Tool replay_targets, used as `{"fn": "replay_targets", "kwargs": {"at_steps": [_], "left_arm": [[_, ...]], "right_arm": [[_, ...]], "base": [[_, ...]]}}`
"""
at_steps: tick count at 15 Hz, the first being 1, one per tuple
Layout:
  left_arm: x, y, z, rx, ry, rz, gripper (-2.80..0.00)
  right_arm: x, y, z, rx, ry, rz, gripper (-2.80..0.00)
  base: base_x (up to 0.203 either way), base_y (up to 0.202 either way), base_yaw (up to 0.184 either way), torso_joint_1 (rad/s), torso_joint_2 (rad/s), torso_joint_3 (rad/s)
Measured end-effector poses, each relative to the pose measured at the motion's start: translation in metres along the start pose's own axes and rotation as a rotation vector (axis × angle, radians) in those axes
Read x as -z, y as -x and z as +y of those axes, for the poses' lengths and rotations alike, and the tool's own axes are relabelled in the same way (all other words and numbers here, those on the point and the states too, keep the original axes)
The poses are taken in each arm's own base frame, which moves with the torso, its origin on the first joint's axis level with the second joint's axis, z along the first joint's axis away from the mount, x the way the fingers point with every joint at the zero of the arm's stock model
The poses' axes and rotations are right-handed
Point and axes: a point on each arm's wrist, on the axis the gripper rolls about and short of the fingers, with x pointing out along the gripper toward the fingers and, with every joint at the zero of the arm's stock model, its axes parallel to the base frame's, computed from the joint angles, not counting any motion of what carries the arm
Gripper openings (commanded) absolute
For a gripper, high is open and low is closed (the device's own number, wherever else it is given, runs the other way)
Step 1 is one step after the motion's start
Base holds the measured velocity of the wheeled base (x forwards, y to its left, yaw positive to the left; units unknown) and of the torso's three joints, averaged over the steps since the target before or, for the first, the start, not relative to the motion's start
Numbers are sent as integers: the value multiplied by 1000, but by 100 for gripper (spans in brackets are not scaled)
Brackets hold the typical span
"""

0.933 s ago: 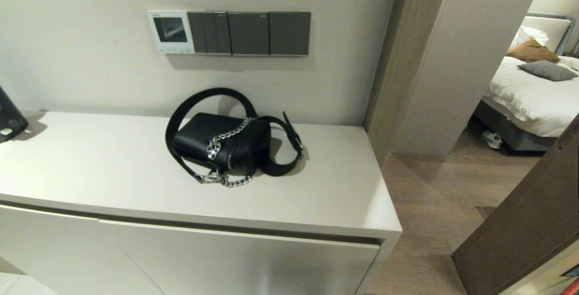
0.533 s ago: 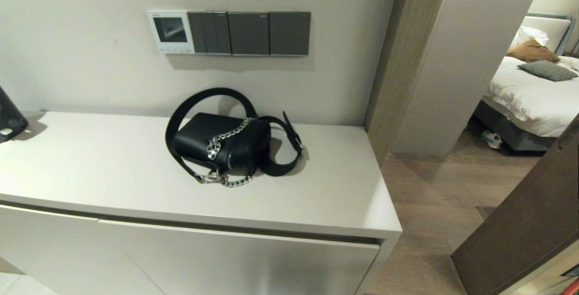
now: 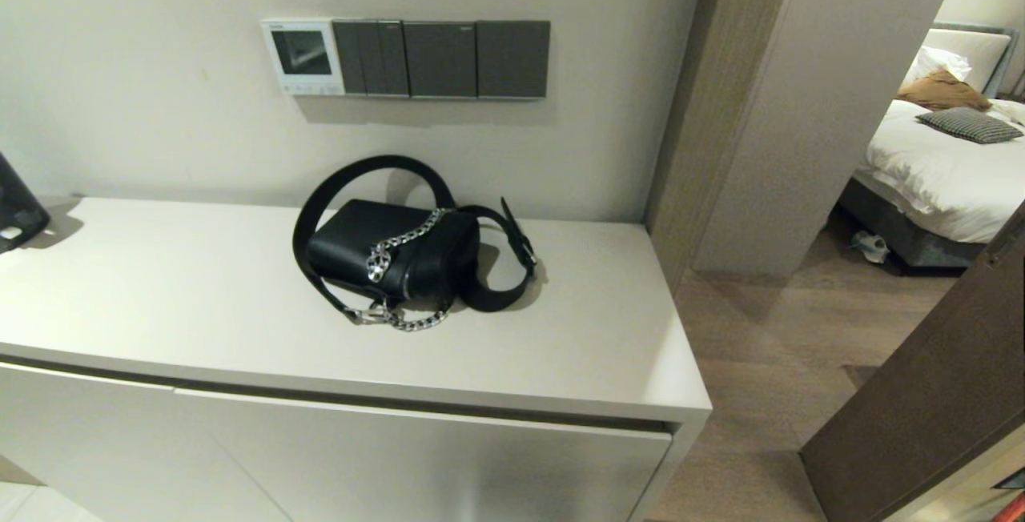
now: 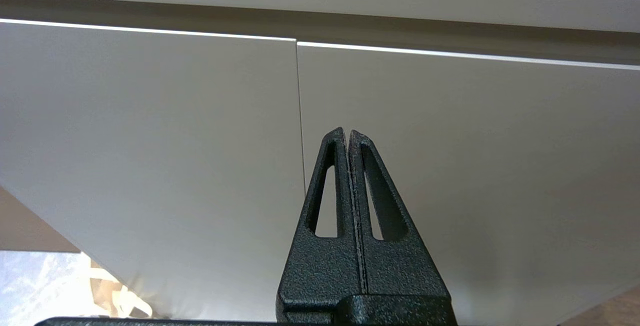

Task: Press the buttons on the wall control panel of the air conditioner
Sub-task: Turn on the central air conditioner

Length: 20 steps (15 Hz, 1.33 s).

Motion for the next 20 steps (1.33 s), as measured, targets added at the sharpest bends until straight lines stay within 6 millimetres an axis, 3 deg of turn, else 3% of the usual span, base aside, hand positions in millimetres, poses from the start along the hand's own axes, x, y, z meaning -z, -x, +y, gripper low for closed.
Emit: {"fn": "replay_targets", "kwargs": {"at_steps": [18, 20], "left_arm": [[-1, 1, 0, -1, -19, 4, -280], [-15, 6, 0, 5, -18, -39, -280]], "right_arm": [[0, 0, 0, 0, 1, 0, -280], [0, 0, 0, 0, 0, 0, -280]], "base": [[0, 0, 0, 0, 0, 0], [0, 0, 0, 0, 0, 0]]}}
